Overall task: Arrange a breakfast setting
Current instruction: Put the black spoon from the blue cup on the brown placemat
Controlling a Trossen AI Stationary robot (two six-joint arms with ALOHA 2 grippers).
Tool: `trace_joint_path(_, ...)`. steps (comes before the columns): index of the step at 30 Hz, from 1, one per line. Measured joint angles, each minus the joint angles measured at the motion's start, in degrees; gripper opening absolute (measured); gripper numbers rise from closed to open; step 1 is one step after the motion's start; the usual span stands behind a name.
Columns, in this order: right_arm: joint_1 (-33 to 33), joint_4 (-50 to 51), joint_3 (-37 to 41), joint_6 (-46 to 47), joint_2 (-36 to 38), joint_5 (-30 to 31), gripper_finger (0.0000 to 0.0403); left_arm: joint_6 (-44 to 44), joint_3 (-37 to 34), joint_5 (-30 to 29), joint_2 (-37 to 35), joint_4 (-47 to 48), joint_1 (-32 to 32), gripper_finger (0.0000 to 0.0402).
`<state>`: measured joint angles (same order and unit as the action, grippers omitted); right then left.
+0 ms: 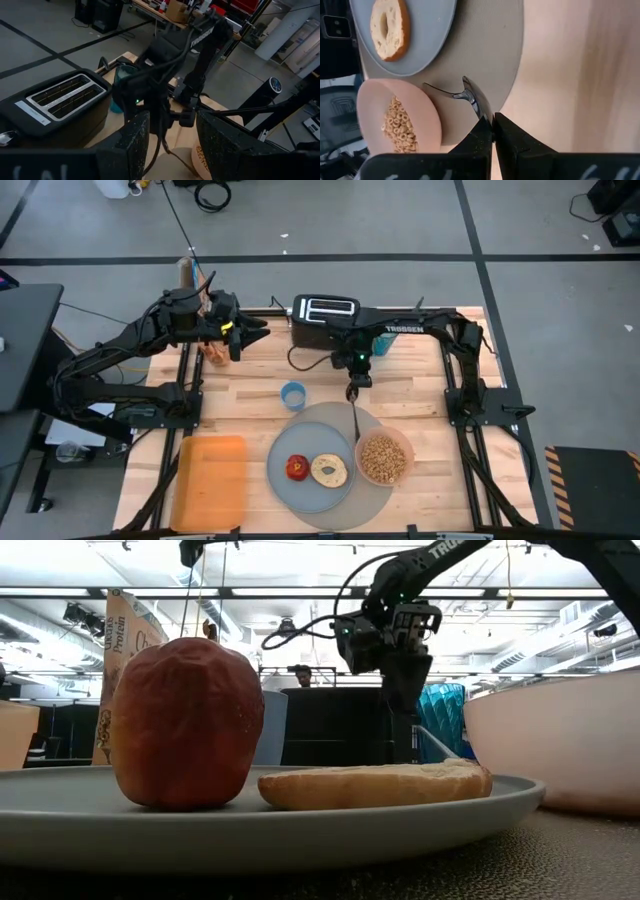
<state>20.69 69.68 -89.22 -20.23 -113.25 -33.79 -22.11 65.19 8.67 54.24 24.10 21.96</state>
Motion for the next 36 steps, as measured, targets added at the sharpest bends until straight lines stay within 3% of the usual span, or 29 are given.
trace_joint_path(19,-5.7,-10.6,8.6,9.1,0.0,-6.8,0.0016,-0.2,0.0,0.0,0.0,0.0,0.0,0.0172)
trace_joint_path(36,-9.2,-12.8,8.6,9.9,0.0,-4.7,0.0032,-1.1,0.0,0.3,0.0,0.0,0.0,0.0172)
